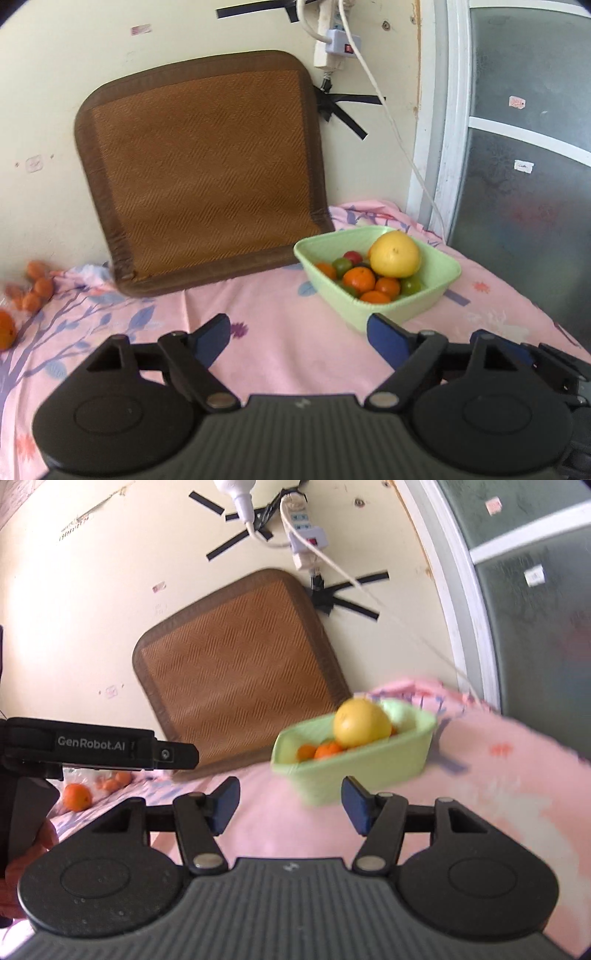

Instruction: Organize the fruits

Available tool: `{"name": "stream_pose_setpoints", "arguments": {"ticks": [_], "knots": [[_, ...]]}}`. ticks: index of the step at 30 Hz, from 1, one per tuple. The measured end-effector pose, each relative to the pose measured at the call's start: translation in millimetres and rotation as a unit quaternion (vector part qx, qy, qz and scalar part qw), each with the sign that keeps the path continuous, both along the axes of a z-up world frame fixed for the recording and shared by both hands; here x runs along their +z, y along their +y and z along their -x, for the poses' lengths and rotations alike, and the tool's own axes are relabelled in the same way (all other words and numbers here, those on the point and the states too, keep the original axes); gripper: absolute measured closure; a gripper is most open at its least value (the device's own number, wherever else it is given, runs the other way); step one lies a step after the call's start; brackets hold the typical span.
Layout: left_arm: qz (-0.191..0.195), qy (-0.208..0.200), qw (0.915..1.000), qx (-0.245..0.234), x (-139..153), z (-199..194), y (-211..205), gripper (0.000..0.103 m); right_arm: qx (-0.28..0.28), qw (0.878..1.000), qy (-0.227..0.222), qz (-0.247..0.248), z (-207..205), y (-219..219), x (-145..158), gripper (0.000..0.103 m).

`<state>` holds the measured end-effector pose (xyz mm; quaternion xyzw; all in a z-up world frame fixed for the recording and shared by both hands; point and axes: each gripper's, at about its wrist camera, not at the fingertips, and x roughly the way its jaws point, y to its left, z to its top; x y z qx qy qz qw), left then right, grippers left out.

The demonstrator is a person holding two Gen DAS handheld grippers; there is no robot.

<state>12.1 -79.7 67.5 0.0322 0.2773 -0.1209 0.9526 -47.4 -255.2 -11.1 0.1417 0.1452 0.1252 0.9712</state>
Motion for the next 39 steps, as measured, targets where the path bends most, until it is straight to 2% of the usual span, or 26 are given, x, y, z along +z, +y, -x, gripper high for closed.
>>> {"name": "stream_pose_setpoints", "arguments": {"ticks": [6, 9, 10, 18, 25, 39], "knots": [[0.019, 0.008, 0.9992, 0.034, -14.4, 46.5, 25.3, 0.015, 0.009, 0.999, 0.043, -0.025, 29.4, 17.5, -12.6, 0.039], [0.020, 0.005, 0.9987, 0.046, -20.5, 65.4, 32.8, 0.002, 0.005, 0.998, 0.049, -0.031, 43.1, 20.0, -14.0, 0.039], [0.019, 0.005, 0.9986, 0.049, -22.1, 70.0, 34.3, 0.000, 0.002, 0.998, 0.048, -0.034, 47.4, 20.2, -13.8, 0.039], [0.004, 0.009, 0.9970, 0.076, -30.2, 93.7, 43.3, 0.000, -0.025, 0.996, 0.056, -0.066, 65.5, 16.6, -12.1, 0.039], [-0.044, -0.010, 0.9942, 0.098, -27.0, 102.7, 42.8, 0.000, -0.035, 0.995, 0.061, -0.077, 69.7, 19.1, -10.7, 0.039], [-0.051, -0.013, 0.9910, 0.123, -29.1, 105.1, 51.9, 0.000, -0.041, 0.994, 0.062, -0.082, 69.9, 18.0, -10.5, 0.039]]}}
